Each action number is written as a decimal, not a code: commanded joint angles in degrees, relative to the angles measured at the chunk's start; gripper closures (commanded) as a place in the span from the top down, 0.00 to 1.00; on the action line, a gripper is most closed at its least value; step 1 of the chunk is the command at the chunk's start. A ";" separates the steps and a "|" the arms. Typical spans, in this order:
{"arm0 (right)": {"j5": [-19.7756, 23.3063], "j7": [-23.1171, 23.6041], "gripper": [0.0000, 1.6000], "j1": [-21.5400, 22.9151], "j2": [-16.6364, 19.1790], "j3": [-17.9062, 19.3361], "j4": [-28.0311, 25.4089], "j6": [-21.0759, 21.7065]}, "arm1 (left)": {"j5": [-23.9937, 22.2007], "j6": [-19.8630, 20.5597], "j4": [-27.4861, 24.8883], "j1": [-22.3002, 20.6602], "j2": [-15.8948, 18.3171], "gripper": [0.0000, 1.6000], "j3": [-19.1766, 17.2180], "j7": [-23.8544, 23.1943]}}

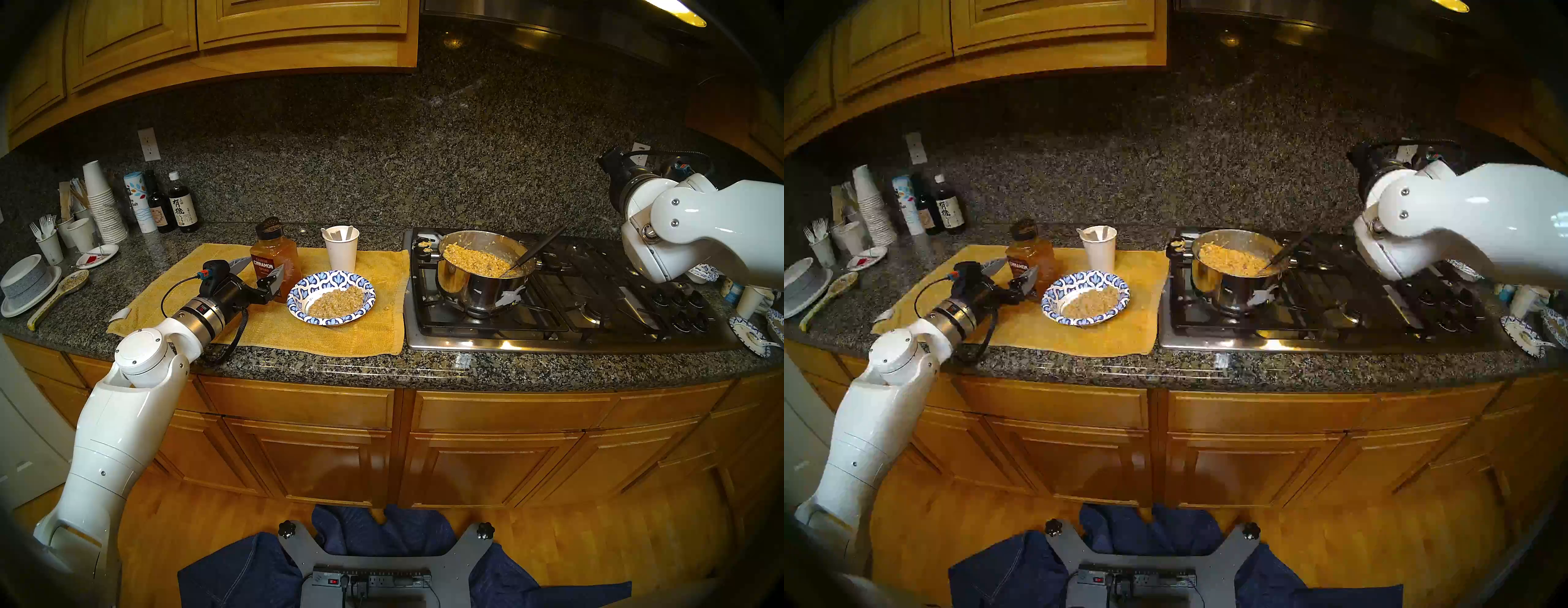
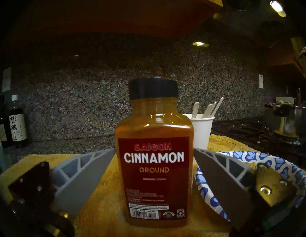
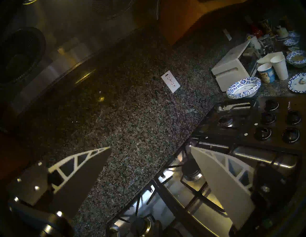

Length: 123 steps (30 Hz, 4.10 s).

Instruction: Scoop oatmeal into bowl, add cinnamon, and put a spoon inside bowl

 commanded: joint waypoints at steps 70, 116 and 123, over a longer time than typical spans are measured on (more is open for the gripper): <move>-2.91 -4.53 1.00 0.40 0.92 2.27 0.33 0.02 | 8.69 7.40 -2.52 -6.05 -6.31 0.00 -1.31 16.82; -2.00 -3.89 1.00 0.59 0.58 1.98 0.43 0.02 | 27.00 -1.43 -15.29 2.59 1.24 0.00 -1.10 22.29; -1.84 -3.65 1.00 0.59 0.53 1.92 0.46 0.02 | 30.77 -4.29 -15.58 2.46 2.50 0.00 0.06 22.29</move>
